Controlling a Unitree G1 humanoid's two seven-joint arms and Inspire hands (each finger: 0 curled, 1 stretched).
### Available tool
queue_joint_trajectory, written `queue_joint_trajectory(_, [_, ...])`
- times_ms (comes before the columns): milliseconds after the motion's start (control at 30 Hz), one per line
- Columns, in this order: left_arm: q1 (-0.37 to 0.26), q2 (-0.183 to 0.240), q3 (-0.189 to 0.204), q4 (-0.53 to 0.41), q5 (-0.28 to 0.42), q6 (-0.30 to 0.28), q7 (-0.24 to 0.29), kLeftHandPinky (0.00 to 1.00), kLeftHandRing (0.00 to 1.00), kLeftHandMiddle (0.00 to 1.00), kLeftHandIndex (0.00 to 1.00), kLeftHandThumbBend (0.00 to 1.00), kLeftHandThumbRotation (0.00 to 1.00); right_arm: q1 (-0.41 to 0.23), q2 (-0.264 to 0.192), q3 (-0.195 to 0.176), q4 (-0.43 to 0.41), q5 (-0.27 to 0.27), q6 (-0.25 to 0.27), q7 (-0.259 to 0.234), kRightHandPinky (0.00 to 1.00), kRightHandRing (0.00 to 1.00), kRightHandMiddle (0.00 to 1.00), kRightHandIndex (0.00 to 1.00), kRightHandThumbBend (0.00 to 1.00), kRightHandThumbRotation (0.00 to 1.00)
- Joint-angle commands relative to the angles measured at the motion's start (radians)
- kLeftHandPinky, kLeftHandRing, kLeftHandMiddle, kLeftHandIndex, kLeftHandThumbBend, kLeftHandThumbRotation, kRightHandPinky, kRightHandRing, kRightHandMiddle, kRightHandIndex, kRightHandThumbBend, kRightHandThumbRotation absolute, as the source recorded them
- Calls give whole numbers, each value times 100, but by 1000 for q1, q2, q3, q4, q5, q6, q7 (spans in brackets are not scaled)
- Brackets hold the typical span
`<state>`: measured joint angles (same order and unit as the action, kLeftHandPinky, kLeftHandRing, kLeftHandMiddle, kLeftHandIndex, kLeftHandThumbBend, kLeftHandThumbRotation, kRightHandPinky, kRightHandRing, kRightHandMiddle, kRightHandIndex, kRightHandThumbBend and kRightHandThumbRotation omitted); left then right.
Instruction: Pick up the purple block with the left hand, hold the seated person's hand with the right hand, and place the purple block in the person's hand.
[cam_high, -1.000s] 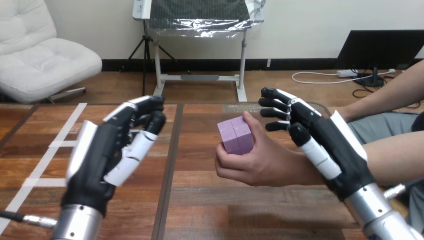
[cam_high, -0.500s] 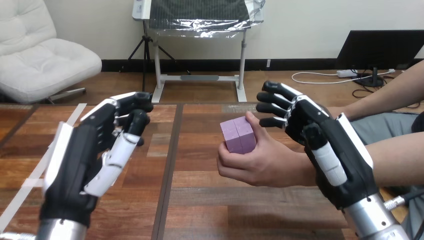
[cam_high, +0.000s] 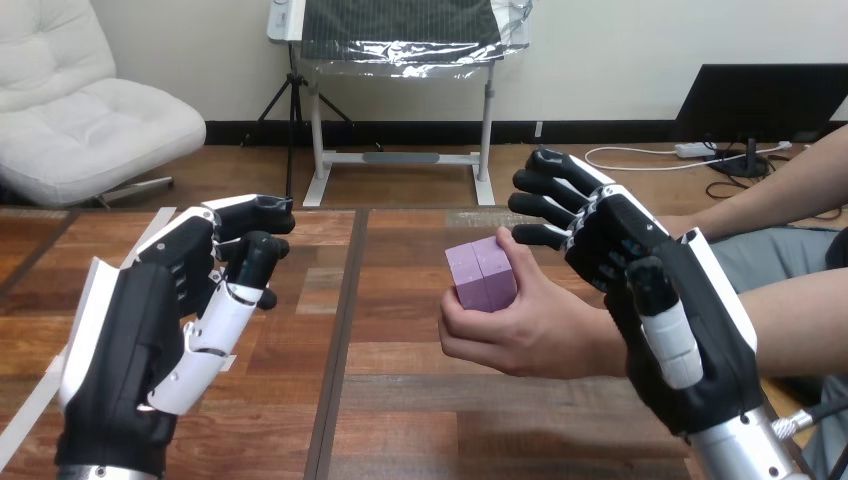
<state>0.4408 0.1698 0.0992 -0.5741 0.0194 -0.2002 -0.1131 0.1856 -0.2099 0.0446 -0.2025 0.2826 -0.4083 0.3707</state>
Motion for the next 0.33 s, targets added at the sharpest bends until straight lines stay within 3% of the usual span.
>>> queue_joint_trajectory(0, [-24, -11, 4, -75, -44, -39, -4, 44, 68, 70, 67, 54, 76, 7, 33, 11, -78, 23, 14, -15, 77, 83, 85, 85, 93, 88])
queue_joint_trajectory(300, [-10, -30, -6, -124, -95, -10, -3, 44, 67, 70, 68, 65, 77, 44, 50, 21, -114, 40, 21, -9, 77, 83, 86, 86, 89, 87])
